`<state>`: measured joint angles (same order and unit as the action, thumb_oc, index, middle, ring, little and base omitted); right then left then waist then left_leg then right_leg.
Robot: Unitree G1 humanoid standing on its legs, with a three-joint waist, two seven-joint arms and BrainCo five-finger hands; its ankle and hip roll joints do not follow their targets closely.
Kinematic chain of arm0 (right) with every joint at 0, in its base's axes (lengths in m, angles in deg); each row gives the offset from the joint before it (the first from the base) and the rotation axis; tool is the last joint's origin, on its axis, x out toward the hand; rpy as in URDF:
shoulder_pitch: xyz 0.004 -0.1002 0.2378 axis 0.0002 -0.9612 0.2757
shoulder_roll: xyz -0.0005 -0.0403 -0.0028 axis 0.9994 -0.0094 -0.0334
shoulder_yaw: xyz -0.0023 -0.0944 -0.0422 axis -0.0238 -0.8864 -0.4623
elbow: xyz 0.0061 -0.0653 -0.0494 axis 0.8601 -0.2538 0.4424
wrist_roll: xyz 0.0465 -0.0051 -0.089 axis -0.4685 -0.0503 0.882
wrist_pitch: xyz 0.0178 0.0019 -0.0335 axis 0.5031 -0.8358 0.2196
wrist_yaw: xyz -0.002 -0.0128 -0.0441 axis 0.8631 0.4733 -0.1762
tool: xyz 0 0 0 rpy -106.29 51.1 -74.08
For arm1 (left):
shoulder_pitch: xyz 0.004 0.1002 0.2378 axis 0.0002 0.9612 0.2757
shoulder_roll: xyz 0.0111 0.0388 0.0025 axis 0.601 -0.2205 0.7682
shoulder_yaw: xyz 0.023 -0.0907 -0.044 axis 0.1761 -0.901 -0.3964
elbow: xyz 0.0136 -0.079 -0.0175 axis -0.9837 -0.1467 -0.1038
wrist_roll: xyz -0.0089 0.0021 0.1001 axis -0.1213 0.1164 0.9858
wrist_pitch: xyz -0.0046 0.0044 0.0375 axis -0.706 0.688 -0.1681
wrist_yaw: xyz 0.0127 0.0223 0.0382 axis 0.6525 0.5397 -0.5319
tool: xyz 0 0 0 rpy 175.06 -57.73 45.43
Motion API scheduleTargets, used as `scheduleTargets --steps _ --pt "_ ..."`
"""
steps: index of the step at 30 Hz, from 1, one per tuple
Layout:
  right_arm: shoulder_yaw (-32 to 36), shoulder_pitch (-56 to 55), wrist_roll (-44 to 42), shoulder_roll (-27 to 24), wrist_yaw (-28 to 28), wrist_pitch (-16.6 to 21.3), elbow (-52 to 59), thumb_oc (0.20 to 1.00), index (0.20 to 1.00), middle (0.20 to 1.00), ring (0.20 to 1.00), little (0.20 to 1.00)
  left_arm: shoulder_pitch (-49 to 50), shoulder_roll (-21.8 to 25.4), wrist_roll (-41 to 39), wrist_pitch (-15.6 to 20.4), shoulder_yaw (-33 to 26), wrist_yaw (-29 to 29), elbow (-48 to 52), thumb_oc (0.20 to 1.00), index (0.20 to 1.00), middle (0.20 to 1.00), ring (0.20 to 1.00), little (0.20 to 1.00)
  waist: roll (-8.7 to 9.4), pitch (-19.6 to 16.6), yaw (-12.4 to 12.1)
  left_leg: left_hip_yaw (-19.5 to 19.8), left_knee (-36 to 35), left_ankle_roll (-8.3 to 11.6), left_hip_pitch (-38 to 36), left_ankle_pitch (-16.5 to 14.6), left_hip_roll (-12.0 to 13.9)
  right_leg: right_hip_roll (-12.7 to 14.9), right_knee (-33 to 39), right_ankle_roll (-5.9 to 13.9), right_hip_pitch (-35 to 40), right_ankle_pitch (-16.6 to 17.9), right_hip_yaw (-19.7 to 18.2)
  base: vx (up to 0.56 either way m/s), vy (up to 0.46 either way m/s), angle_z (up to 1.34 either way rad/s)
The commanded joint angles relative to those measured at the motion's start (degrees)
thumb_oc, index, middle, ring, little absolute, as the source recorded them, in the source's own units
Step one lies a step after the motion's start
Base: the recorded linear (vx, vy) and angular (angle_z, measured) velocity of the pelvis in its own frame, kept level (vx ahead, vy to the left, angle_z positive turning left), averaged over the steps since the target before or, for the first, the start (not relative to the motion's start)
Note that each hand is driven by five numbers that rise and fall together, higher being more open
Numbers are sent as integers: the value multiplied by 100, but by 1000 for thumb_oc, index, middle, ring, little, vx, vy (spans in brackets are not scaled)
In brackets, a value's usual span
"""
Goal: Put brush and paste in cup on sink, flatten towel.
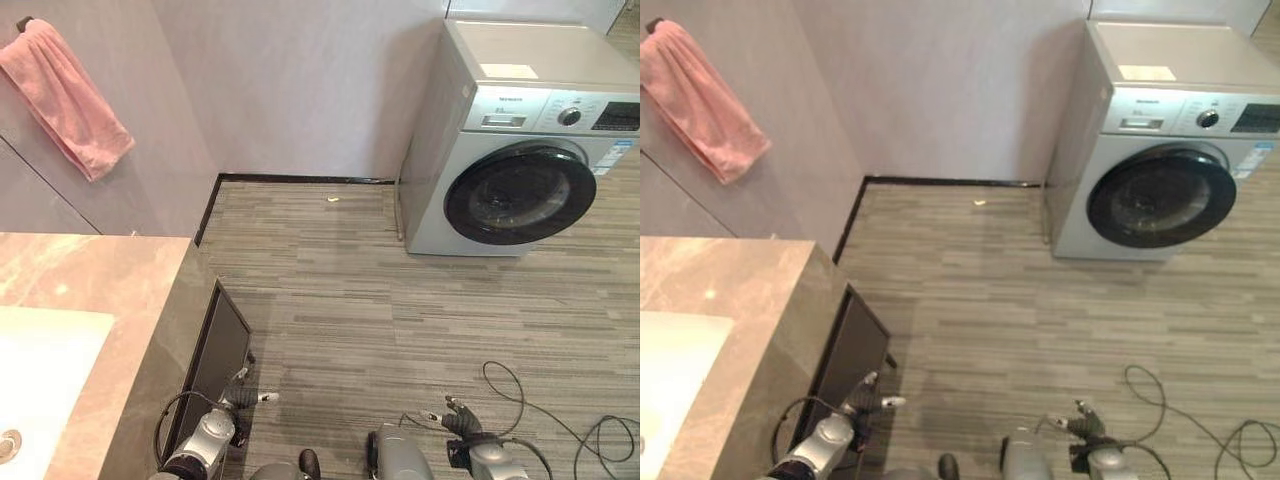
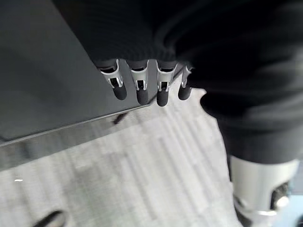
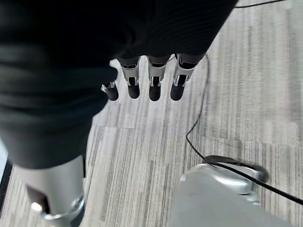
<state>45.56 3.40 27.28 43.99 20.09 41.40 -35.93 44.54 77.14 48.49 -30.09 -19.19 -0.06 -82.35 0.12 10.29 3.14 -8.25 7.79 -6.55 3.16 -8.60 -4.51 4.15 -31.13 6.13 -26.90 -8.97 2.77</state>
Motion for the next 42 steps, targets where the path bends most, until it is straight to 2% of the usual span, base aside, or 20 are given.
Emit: scheduleTargets --steps 1,5,8,10,12,14,17,18,20,21,22,23,25,30,32,33,34,37,41,42 --pt "-49 141 28 -186 -51 154 -308 1000 1000 1000 1000 1000 -107 75 -62 233 -89 61 -23 1000 1000 1000 1000 1000 72 -55 146 275 271 308 -322 -426 -196 80 1511 186 60 1171 -67 268 -35 33" --pt "-104 136 192 -173 -22 113 -497 1000 1000 1000 1000 1000 -199 63 140 263 8 6 -411 1000 1000 1000 1000 1000 35 -181 289 438 207 453 -745 -500 -123 3 1877 243 -84 1487 4 380 -87 28" --pt "-143 83 194 -196 40 128 -562 1000 1000 1000 1000 1000 -205 80 255 268 22 -18 -745 1000 1000 1000 1000 1000 41 -385 336 634 369 622 -854 -355 61 -245 1629 56 88 1386 -118 381 -196 35" --pt "-174 59 231 -216 58 126 -594 1000 1000 1000 1000 1000 -207 43 284 257 3 -34 -984 1000 1000 1000 1000 1000 21 -496 299 692 1103 904 -686 246 313 -399 1694 -119 429 1197 66 371 -287 75" --pt "-200 -10 265 -231 26 142 -593 1000 1000 1000 1000 1000 -274 61 320 249 28 -43 -1167 1000 1000 1000 1000 1000 180 -465 249 688 2332 1163 -9 1279 600 -390 1930 -343 874 1104 197 309 -351 53" --pt "-306 2 294 -273 2 151 -457 1000 1000 1000 1000 1000 -380 74 319 244 18 19 -1323 1000 1000 1000 1000 1000 378 -366 152 501 2868 1053 370 1271 662 -368 2049 -510 1126 980 218 268 -290 30" --pt "-493 -29 529 -324 23 138 -309 1000 1000 1000 1000 1000 -414 91 315 269 -33 85 -1469 1000 1000 1000 1000 1000 514 -363 -35 115 2485 981 1056 1052 687 -338 2286 -491 1631 814 220 390 -181 1" --pt "-506 -84 629 -348 -10 155 -211 1000 1000 1000 1000 1000 -419 102 326 283 -79 113 -1544 1000 1000 1000 1000 1000 508 -367 -67 -177 1966 986 1258 1073 848 -328 2364 -475 1789 716 305 350 -90 17" --pt "-527 -132 712 -355 -2 159 -7 1000 1000 1000 1000 1000 -392 106 378 284 -105 151 -1585 1000 1000 1000 1000 1000 541 -401 -161 -232 1281 899 1474 1027 718 -387 2457 -430 2039 616 264 407 -47 22" --pt "-546 -162 726 -354 -5 174 93 1000 1000 1000 1000 1000 -382 117 390 296 -142 175 -1638 1000 1000 1000 1000 1000 519 -412 -212 -199 867 881 1550 1118 657 -463 2497 -399 2167 557 212 597 -17 -13" --pt "-607 -203 787 -354 21 198 247 1000 1000 1000 1000 1000 -340 134 379 293 -229 225 -1672 1000 1000 1000 1000 1000 416 -425 -368 -179 17 978 1661 1672 687 -660 2621 -385 2594 415 126 897 36 -38" --pt "-672 -254 903 -352 50 200 455 1000 1000 1000 1000 1000 -272 128 399 289 -344 255 -1719 1000 1000 1000 1000 1000 360 -458 -387 -888 -621 1029 1709 1901 933 -717 2695 -340 2985 239 127 773 39 -68" --pt "-708 -233 926 -325 59 186 443 1000 1000 1000 1000 1000 -243 136 418 273 -370 254 -1731 1000 1000 1000 1000 1000 344 -475 -412 -1033 -580 1031 1642 2000 1026 -744 2673 -357 3080 165 110 416 51 -33" --pt "-817 -189 1092 -122 153 159 324 1000 1000 1000 1000 1000 -42 228 444 276 -473 247 -1788 1000 1000 1000 1000 1000 504 -760 -535 -1013 -132 736 1472 1611 795 -426 2160 -162 3266 -67 84 394 127 6" --pt "-786 -227 1148 -23 183 157 279 1000 1000 1000 1000 1000 37 271 232 259 -762 382 -1904 1000 1000 1000 1000 1000 595 -809 -567 -1034 -42 511 1285 1299 585 -154 1102 196 2994 641 75 383 249 -48" --pt "-787 -226 1148 -23 183 157 278 1000 1000 1000 1000 1000 37 271 232 260 -763 382 -1904 1000 1000 1000 1000 1000 597 -810 -564 -1034 -42 510 1286 1300 583 -151 1097 197 2991 637 76 322 201 -18" --pt "-779 -268 1156 32 183 150 234 1000 1000 1000 1000 1000 66 236 27 255 -903 378 -1979 1000 1000 1000 1000 1000 627 -855 -559 -1015 -13 441 1211 1189 454 -45 910 314 2985 947 100 232 137 30" --pt "-720 -316 1111 70 205 117 148 1000 1000 1000 1000 1000 135 250 104 259 -829 343 -1876 1000 1000 1000 1000 1000 519 -868 -542 -813 -75 308 955 1009 289 30 224 269 2732 1497 71 363 210 73" --pt "-854 -276 1056 129 261 158 145 1000 1000 1000 1000 1000 76 321 14 278 -864 350 -1935 1000 1000 1000 1000 1000 347 -784 -405 -414 -305 375 501 877 229 -169 646 -15 1893 595 223 333 69 67" --pt "-983 -245 962 129 287 179 143 1000 1000 1000 1000 1000 -12 305 28 297 -776 338 -1964 1000 1000 1000 1000 1000 330 -651 -155 90 -276 447 169 738 55 -539 1354 -83 1404 537 -343 525 -65 52"
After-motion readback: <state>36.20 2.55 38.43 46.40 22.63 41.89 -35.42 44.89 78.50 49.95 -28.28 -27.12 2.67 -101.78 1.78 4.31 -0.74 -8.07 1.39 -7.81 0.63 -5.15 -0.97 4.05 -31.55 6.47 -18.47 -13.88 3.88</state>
